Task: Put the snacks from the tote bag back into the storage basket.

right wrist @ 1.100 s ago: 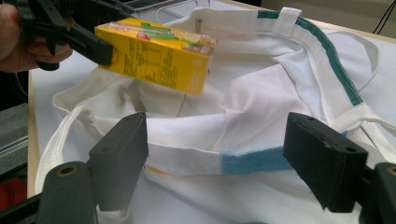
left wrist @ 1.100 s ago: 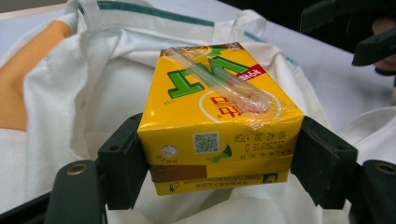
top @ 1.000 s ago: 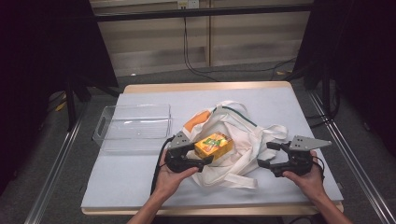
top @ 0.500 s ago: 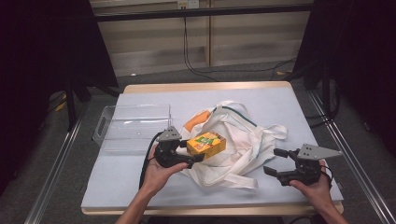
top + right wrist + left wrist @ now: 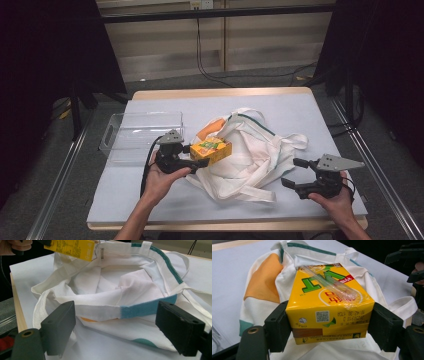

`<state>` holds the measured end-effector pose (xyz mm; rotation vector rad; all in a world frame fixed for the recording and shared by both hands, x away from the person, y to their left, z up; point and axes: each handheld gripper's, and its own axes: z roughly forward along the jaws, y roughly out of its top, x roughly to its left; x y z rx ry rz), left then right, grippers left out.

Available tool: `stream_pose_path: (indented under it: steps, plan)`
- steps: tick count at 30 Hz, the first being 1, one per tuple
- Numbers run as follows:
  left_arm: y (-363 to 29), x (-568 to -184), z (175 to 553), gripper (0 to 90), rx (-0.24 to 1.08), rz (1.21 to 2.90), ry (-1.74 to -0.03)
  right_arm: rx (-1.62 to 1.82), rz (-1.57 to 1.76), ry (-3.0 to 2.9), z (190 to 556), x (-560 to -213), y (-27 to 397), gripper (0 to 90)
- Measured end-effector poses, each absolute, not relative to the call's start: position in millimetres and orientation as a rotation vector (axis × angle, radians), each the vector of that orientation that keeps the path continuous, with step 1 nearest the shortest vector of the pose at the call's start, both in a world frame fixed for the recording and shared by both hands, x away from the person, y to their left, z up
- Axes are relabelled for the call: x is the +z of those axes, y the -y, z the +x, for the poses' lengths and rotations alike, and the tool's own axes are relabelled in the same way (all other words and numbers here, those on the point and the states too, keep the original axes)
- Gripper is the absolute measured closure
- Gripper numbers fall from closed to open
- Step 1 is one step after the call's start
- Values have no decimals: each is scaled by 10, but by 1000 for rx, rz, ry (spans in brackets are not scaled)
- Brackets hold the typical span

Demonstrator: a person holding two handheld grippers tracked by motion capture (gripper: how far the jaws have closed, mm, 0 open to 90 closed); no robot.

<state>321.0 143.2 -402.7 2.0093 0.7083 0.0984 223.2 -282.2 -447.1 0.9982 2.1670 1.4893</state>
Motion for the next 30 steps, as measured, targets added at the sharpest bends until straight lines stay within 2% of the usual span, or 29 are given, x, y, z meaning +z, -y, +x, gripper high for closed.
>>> stream_pose_path:
  steps: [9, 30]
  plan:
    - [-1611, -3878, 3271, 271, 62, 1986, -719, 1482, 1002, -2168, 2217, -4485, 2830, 143]
    - [-2126, -3519, 3288, 271, 150, 1914, -796, 1497, 980, -2195, 2291, -4524, 2825, 144]
